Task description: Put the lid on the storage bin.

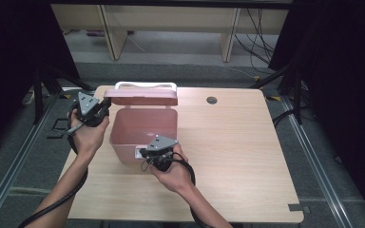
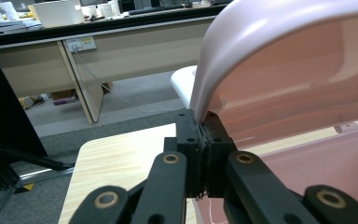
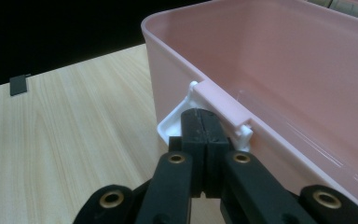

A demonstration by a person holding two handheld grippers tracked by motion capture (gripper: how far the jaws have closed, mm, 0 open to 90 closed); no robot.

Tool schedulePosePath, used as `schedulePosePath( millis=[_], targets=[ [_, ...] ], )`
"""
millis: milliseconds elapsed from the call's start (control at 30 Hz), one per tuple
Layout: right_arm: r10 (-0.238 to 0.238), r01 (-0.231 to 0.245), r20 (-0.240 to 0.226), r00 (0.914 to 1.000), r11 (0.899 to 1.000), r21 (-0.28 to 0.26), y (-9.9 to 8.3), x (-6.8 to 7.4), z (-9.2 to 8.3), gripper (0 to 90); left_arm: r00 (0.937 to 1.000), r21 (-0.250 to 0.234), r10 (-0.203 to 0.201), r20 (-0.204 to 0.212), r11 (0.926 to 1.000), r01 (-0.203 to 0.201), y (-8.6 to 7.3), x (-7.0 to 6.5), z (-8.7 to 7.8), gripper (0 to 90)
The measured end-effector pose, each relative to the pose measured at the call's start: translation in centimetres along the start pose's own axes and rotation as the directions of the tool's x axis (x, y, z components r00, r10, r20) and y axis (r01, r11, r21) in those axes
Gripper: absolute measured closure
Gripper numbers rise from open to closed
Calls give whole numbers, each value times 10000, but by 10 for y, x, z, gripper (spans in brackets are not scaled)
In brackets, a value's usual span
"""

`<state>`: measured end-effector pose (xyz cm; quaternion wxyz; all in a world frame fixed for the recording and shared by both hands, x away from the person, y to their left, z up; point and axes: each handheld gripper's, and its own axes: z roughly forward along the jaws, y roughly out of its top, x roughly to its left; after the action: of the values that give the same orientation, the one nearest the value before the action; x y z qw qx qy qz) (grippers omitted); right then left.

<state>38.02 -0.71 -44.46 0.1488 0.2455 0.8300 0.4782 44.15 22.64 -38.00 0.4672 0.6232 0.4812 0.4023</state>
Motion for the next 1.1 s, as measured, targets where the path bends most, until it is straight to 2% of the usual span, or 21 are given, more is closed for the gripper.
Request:
schedulePosePath(
  millis=[100, 133, 167, 267, 367, 433, 500, 633, 667, 800, 867, 900, 1000, 1033, 1067, 1100],
  targets=[
    [-18, 18, -11, 10000, 10000, 29, 0, 0, -1, 900, 10000, 19, 6, -17, 10000, -6, -1, 0, -1, 878],
    [43, -43, 28, 10000, 9999, -164, -1, 0, 1, 900, 10000, 24, 20, -21, 10000, -20, -1, 0, -1, 878],
    [13, -13, -85, 10000, 10000, -56, 0, 0, 0, 900, 10000, 23, 19, -19, 10000, -19, -1, 0, -1, 878],
    [247, -249, -187, 9995, 9996, -139, 1, 3, -2, 900, 10000, 7, 28, -9, 10000, -28, -2, 0, -1, 877],
    [-15, 9, -181, 9998, 9994, -345, 3, 5, -5, 900, 10000, 18, 35, 2, 10000, -35, -2, 0, -1, 877],
    [-43, 44, 6, 10000, 9982, -593, 4, 4, -6, 900, 10000, 17, 51, -7, 10000, -51, -2, 0, -1, 878],
    [267, -268, -30, 9996, 9983, -527, 6, 2, -11, 900, 10000, 26, 60, -2, 10000, -60, -3, 0, -2, 877],
    [167, -152, 199, 9997, 9972, -729, 10, -4, -16, 900, 10000, 14, 73, 20, 10000, -73, -3, 0, -2, 876],
    [294, -273, 251, 9993, 9965, -794, 10, -5, -17, 900, 10000, 16, 64, 28, 10000, -64, -4, 0, -3, 876],
    [300, -266, 393, 9988, 9961, -843, 11, -11, -21, 900, 10000, 30, 47, 75, 10000, -48, -6, 0, -4, 874],
    [444, -390, 539, 9976, 9944, -984, 11, -14, -22, 900, 9999, 38, 41, 112, 10000, -41, -7, 0, -5, 874],
    [575, -532, 420, 9975, 9940, -960, 11, -16, -22, 900, 9999, 52, 68, 111, 10000, -69, -7, 0, -6, 873],
    [934, -875, 640, 9936, 9922, -891, 12, -19, -27, 900, 9999, 48, 120, 123, 9999, -121, -9, 0, -7, 873],
    [915, -840, 716, 9932, 9913, -1015, 13, -20, -28, 900, 9998, 51, 132, 125, 9999, -133, -9, 0, -7, 873],
    [585, -501, 725, 9957, 9923, -1131, 14, -24, -28, 900, 9999, 40, 116, 126, 9999, -117, -10, -1, -8, 873],
    [606, -512, 827, 9947, 9925, -1109, 14, -25, -30, 900, 9998, 36, 135, 124, 9999, -135, -10, -1, -8, 872]
  ],
)
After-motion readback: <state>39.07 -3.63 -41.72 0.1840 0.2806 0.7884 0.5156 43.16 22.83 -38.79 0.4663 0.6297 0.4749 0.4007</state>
